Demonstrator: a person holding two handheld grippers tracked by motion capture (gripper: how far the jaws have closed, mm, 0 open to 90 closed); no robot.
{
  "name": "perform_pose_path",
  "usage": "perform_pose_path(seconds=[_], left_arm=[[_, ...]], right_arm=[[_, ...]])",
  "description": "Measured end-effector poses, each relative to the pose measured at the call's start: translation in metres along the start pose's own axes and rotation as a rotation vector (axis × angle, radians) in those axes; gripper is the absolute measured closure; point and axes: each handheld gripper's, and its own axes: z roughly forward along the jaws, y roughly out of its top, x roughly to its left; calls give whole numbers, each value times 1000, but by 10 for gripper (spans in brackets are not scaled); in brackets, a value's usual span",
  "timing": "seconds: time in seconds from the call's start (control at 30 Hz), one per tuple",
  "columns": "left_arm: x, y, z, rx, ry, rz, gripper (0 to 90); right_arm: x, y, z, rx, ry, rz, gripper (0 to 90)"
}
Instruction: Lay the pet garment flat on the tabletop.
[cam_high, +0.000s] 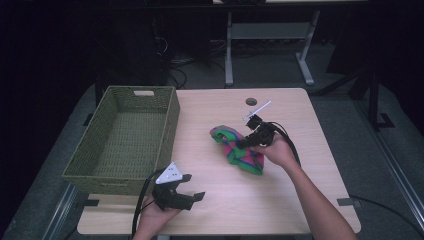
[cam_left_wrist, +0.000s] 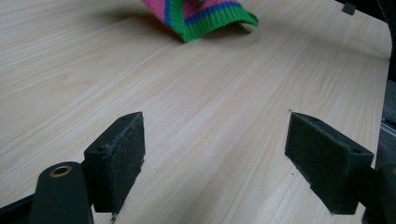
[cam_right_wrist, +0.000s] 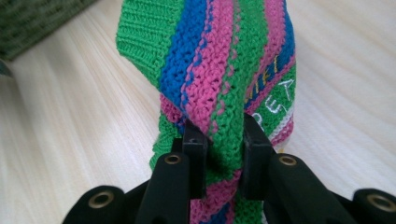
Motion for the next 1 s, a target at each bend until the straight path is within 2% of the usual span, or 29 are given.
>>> perform_pose_path(seconds=[0.1, 0.13, 0.23, 0.4, 0.47, 0.57, 0.67, 0.87, 1.0], left_arm=[[0, 0, -1, 2, 1, -2, 198], [0, 0, 0, 1, 1, -2, 198], [0, 0, 0, -2, 1, -3, 198], [0, 0, 0, 0, 0, -1, 198], [0, 0, -1, 1, 0, 2, 198], [-1, 0, -1, -7, -1, -6, 198], [-1, 1, -1, -11, -4, -6, 198], [-1, 1, -1, -11, -4, -2, 198], [-1, 1, 0, -12, -7, -5, 198]], right_arm=[[-1, -1, -11, -16, 17, 6, 759], [0, -1, -15, -19, 1, 2, 759], [2, -2, -26, -42, 9, -3, 759], [11, -4, -42, -58, 11, -15, 758], [20, -7, -53, -75, 21, -28, 758], [25, -10, -59, -88, 40, -42, 757], [39, -16, -70, -77, 40, -55, 758], [48, -30, -77, -97, 52, -65, 757], [51, -41, -75, -96, 60, -53, 757]])
